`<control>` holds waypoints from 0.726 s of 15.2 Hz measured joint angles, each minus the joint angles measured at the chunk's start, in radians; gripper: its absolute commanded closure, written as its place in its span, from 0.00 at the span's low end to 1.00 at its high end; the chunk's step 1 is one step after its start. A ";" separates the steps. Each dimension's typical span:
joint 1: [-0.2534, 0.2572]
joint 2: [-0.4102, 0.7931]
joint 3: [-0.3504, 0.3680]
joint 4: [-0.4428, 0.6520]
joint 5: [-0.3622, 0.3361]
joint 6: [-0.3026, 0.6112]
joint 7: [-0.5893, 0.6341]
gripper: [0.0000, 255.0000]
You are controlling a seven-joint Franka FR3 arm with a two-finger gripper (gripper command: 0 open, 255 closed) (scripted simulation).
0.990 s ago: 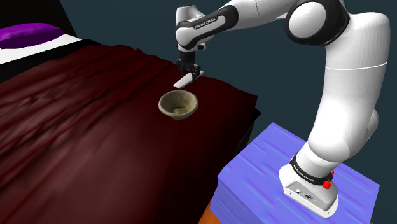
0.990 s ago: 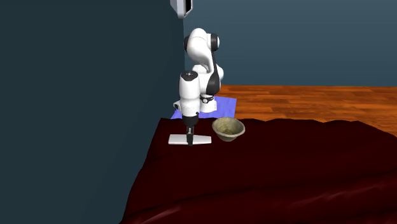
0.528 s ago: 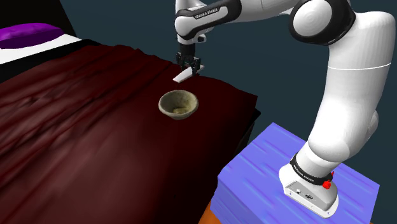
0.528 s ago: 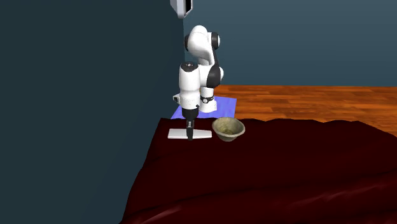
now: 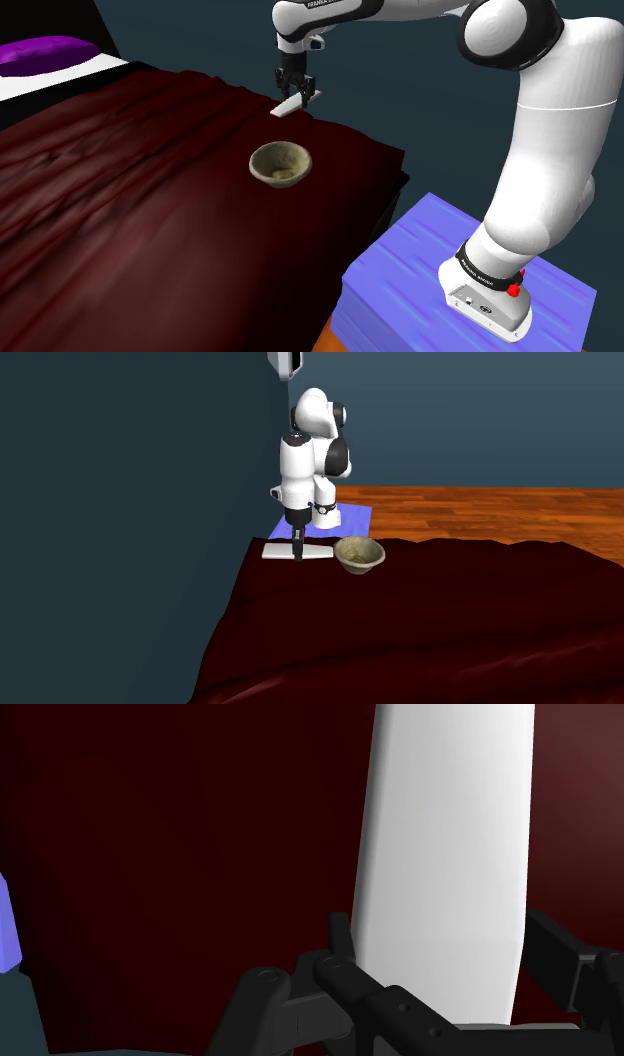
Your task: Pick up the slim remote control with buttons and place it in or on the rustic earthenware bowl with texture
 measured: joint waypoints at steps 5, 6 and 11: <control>0.003 -0.007 0.002 0.046 0.002 -0.053 -0.001 1.00; 0.007 -0.019 0.005 0.036 0.004 -0.054 0.007 1.00; 0.047 -0.114 0.037 -0.091 0.019 -0.023 0.083 1.00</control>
